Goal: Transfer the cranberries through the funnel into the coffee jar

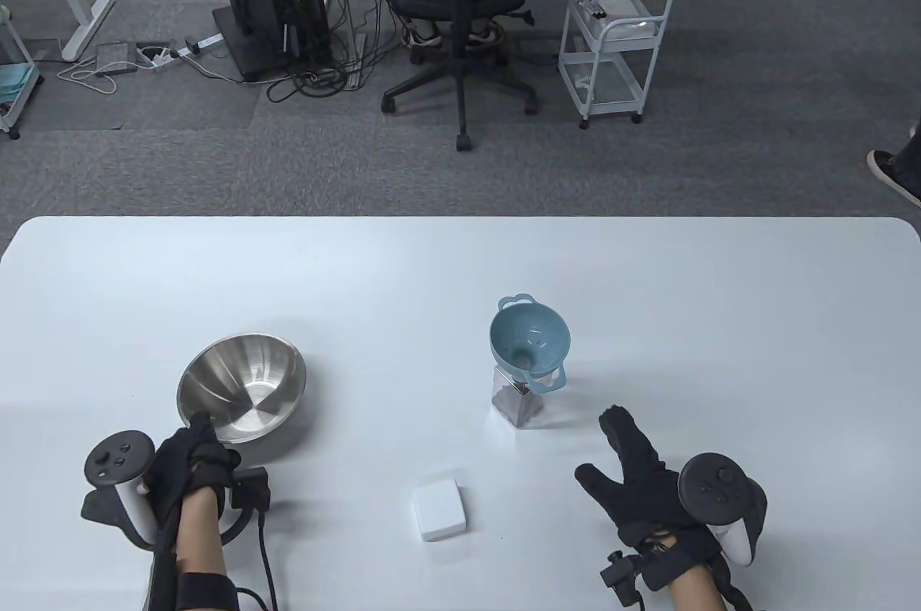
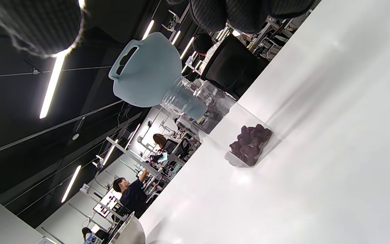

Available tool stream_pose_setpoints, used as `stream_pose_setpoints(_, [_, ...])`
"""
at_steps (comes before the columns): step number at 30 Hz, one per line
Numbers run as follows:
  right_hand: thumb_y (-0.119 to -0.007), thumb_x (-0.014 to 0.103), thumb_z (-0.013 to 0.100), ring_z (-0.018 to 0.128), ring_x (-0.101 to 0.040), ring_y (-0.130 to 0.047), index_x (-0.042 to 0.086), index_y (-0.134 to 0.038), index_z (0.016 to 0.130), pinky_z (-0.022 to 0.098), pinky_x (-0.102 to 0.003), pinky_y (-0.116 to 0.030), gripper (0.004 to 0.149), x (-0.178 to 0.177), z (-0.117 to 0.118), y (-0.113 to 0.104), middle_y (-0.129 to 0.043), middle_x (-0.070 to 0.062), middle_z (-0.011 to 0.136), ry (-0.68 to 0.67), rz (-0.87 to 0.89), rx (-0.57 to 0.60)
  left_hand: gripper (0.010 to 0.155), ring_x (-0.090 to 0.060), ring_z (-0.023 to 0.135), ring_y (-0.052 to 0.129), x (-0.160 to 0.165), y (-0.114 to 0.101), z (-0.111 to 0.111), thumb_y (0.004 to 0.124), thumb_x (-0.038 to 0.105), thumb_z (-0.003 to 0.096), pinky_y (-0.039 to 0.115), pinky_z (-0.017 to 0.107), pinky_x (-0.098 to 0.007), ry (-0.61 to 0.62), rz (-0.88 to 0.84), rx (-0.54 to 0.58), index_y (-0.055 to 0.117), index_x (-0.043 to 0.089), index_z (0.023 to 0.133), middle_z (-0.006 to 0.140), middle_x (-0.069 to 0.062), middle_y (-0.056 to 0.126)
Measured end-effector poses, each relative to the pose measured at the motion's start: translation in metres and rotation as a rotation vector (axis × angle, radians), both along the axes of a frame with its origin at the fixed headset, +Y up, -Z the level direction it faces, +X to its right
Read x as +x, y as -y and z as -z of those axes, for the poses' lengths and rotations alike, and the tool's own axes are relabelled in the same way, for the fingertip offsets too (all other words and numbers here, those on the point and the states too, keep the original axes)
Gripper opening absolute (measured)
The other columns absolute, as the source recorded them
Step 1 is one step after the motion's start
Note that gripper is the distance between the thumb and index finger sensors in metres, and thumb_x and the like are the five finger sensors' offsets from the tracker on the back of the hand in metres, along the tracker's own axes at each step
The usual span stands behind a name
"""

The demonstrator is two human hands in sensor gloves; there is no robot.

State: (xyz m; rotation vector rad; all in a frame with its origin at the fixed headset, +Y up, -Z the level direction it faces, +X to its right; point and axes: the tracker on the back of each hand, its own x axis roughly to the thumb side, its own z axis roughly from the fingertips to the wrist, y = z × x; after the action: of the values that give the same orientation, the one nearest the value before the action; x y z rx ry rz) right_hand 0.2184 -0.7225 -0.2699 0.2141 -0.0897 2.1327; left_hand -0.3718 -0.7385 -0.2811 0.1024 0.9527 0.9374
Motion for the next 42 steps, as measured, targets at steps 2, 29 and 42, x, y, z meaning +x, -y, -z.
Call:
stream_pose_setpoints(2, [-0.082,0.062,0.042,0.098,-0.046,-0.062,0.006,-0.039,0.105,0.067,-0.055,-0.058,0.094,0.000,0.000,0.000,-0.054,-0.020,0.111,-0.001,0.002,0.002,0.072,-0.033,0.069,0.110,-0.003,-0.009,-0.003,0.070,0.057,0.0539,0.096,0.044,-0.039,-0.001,0.050,-0.015,0.064,0.008,0.106,0.095,-0.018,0.088])
stream_pose_setpoints(29, [-0.082,0.061,0.042,0.098,-0.046,-0.062,0.006,-0.039,0.105,0.067,-0.055,-0.058,0.094,0.002,-0.001,-0.002,-0.055,-0.020,0.111,-0.005,0.017,0.022,0.084,-0.044,0.090,0.091,0.196,-0.113,0.078,0.064,0.066,0.0556,0.087,0.057,-0.046,0.817,0.011,0.204,0.043,0.012,0.117,0.117,-0.024,0.055])
stream_pose_setpoints(42, [-0.082,0.061,0.042,0.098,-0.046,-0.062,0.006,-0.039,0.105,0.067,-0.055,-0.059,0.094,0.003,-0.002,-0.003,-0.055,-0.020,0.110,-0.007,0.018,0.029,0.081,-0.032,0.070,0.108,0.309,-0.096,0.100,0.066,0.065,0.0550,0.095,0.046,-0.033,0.949,0.134,0.117,0.051,0.011,0.114,0.111,-0.023,0.068])
